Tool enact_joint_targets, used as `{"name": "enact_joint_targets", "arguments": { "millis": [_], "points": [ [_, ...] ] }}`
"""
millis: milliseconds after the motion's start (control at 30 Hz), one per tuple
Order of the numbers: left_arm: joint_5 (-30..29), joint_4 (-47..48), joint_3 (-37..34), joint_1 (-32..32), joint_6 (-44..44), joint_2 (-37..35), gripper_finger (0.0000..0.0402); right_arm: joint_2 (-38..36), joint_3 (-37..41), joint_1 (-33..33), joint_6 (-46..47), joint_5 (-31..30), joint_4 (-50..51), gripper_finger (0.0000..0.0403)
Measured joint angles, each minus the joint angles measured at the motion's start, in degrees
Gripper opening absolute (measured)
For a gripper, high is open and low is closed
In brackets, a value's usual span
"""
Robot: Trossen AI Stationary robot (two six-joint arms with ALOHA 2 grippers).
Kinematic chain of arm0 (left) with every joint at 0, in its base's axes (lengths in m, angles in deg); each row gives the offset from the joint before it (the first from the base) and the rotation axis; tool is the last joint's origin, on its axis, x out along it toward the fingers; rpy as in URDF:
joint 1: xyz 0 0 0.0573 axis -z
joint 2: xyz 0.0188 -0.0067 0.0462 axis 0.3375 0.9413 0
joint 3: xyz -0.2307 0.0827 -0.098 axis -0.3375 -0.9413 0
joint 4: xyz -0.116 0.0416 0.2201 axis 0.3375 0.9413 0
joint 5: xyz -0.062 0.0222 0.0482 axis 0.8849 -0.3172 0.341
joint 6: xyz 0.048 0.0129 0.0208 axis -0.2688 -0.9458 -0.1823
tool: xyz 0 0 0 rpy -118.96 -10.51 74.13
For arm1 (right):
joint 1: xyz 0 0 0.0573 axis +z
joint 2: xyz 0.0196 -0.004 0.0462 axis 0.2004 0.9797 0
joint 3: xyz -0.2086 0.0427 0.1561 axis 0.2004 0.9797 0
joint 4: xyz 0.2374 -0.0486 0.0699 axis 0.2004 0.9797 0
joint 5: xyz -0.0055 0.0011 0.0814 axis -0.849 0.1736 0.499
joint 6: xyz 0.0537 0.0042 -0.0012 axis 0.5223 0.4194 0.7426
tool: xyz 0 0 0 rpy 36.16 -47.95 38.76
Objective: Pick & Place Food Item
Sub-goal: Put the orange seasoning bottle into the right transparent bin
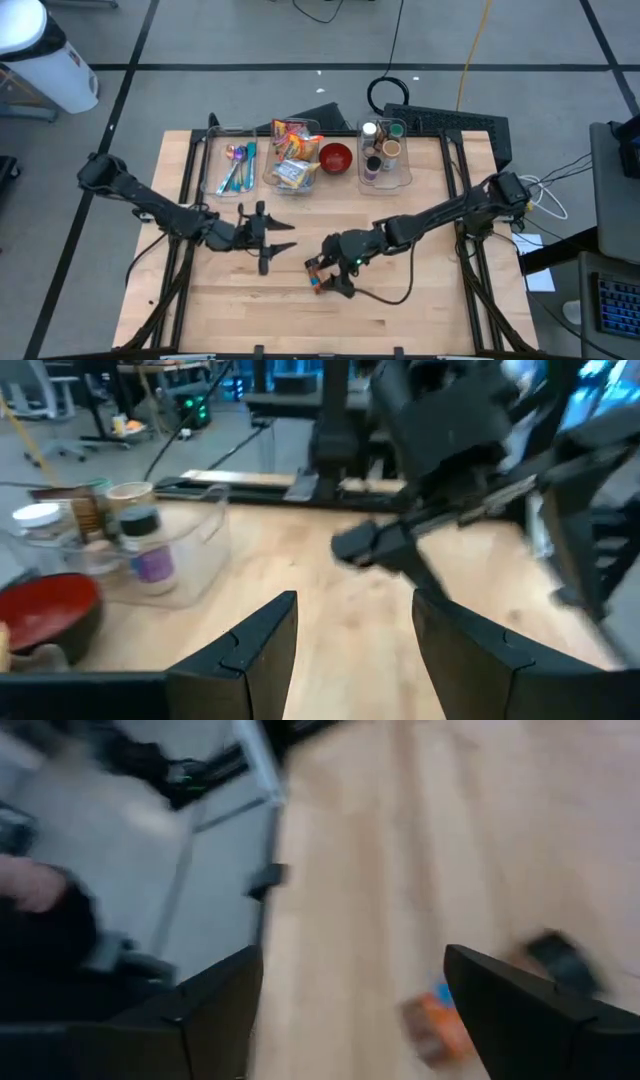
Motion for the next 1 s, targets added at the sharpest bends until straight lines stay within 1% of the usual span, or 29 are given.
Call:
{"name": "enact_joint_targets", "arguments": {
  "millis": [67, 167, 333, 433, 500, 633, 733, 767, 867, 1000],
  "points": [
    [-0.6, -0.62, 0.04, 2.03, 1.68, -0.14, 0.0207, 0.98, -0.02, 0.91, -0.25, 0.69, -2.61, 0.0308],
    [-2.21, -0.31, 0.04, 5.47, 4.06, -0.01, 0.0207, 2.01, -0.02, 2.1, -3.29, 0.53, -3.62, 0.0308],
    [-9.73, -2.77, 0.03, 10.56, 8.5, 3.25, 0.0207, 1.82, -0.02, 2.35, -6.89, 0.4, -3.28, 0.0308],
    [-11.69, -5.16, 0.07, 11.61, 13.65, 5.13, 0.0207, 1.88, -0.02, 2.33, -10.73, 0.28, -3.11, 0.0308],
    [-12.28, -5.06, 0.07, 11.63, 17.73, 6.56, 0.0207, 1.82, -0.02, 2.33, -14.32, -0.11, -3.12, 0.0309],
    [-12.52, -4.24, 1.24, 12.51, 22.1, 9.1, 0.0207, 1.84, -0.02, 2.35, -19.85, -4.68, -1.57, 0.0309],
    [-12.53, 0.29, 4.44, 13.21, 21.54, 10.45, 0.0207, 1.82, -0.02, 2.33, -21.74, -7.3, -1.68, 0.0309],
    [-12.52, 1.98, 6.05, 13.32, 20.59, 10.63, 0.0207, 1.8, -0.02, 2.33, -22.94, -7.91, -1.32, 0.0309],
    [-12.37, 9.57, 10.07, 13.34, 16.73, 10.72, 0.0207, 1.82, -0.02, 2.53, -26.86, -12.21, 0.86, 0.0309],
    [-7.56, 17.48, 13.39, 12.88, 14.31, 10.73, 0.0207, 1.82, 0.0, 3.03, -30.89, -17.89, 2.2, 0.0309]
  ]
}}
